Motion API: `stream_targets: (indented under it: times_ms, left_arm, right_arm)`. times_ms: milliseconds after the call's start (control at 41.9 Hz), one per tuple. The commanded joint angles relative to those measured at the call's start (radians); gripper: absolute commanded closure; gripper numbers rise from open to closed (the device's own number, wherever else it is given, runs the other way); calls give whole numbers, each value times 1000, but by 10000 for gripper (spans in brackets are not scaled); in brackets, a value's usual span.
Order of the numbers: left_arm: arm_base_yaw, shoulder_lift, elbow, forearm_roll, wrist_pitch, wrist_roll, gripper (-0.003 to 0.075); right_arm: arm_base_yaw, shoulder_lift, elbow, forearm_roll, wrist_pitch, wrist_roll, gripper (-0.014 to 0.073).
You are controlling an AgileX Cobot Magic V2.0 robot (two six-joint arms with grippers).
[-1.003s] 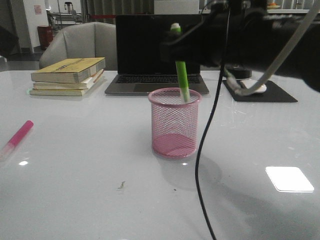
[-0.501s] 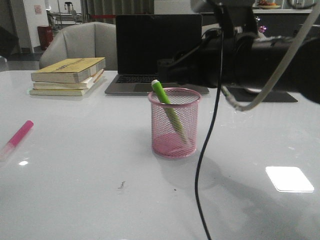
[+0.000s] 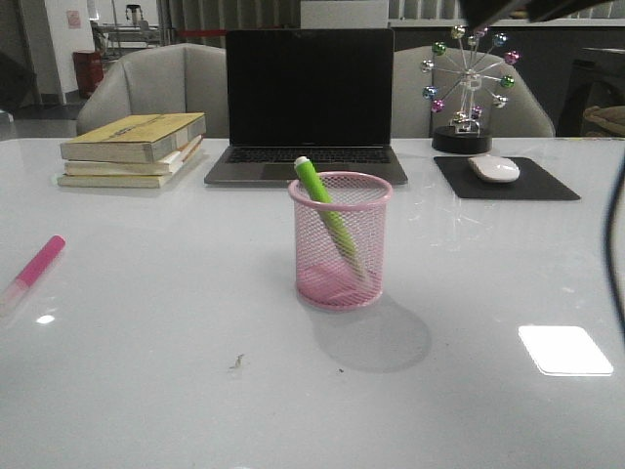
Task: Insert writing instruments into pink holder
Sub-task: 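Withdraw the right gripper away from the holder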
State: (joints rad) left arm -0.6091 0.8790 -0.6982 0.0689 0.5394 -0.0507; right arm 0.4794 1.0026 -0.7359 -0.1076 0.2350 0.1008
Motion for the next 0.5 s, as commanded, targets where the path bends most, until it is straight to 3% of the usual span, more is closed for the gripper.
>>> stream_targets:
  times_ms: [0, 191, 477]
  left_arm:
    - [-10, -4, -31, 2, -68, -3, 287]
    - [-10, -4, -31, 2, -68, -3, 287]
    - [-8, -4, -31, 4, -69, -3, 284]
  right_arm:
    - [1, -116, -24, 25, 133, -2, 151]
    - [1, -265, -23, 43, 380, -3, 151]
    - [1, -351, -22, 43, 503, -3, 151]
